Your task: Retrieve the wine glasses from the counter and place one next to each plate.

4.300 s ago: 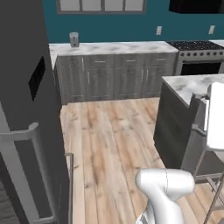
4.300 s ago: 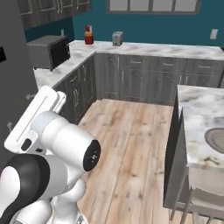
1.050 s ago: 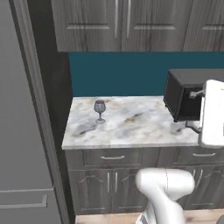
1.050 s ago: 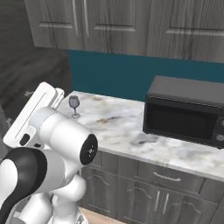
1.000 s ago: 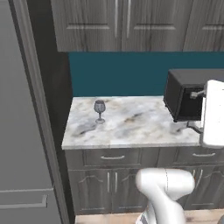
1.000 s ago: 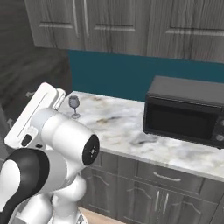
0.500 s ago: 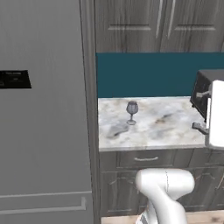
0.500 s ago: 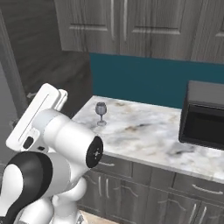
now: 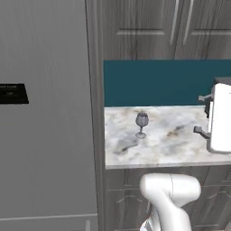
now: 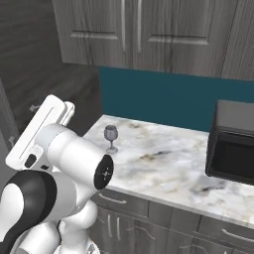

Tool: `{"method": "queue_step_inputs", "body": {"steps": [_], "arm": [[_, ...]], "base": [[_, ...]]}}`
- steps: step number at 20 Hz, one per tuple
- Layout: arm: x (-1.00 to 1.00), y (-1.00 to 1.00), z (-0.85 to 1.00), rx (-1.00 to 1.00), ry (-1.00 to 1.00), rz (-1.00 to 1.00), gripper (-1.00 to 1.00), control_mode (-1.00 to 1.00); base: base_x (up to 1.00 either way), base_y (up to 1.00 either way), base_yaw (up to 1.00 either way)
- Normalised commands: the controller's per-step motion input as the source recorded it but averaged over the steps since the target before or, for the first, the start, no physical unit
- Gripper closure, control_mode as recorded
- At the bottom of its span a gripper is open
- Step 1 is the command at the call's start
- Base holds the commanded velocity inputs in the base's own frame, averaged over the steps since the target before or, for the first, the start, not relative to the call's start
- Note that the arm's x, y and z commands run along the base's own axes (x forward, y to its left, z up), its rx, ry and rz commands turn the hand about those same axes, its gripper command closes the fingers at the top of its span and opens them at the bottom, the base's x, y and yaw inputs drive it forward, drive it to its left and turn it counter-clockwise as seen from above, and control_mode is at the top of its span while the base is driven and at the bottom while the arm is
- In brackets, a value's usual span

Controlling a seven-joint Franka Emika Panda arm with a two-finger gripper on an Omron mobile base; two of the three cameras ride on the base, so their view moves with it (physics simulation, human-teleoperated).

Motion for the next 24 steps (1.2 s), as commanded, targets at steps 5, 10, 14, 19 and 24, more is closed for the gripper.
{"method": "queue_step_inputs", "body": {"steps": [5, 10, 14, 19, 24], "arm": [[0.0, 0.0, 0.0, 0.0, 0.0, 0.0, -1.0, 1.0], [0.0, 0.0, 0.0, 0.0, 0.0, 0.0, -1.0, 1.0], [0.0, 0.0, 0.0, 0.0, 0.0, 0.0, -1.0, 1.0], [0.0, 0.0, 0.0, 0.0, 0.0, 0.0, -1.0, 1.0], [0.0, 0.0, 0.0, 0.0, 0.0, 0.0, -1.0, 1.0]], "base": [[-0.44, -0.73, 0.15], [0.1, -0.07, -0.04], [0.96, 0.07, 0.0], [0.94, -0.01, 0.19], [0.34, -0.01, 0.35]]}}
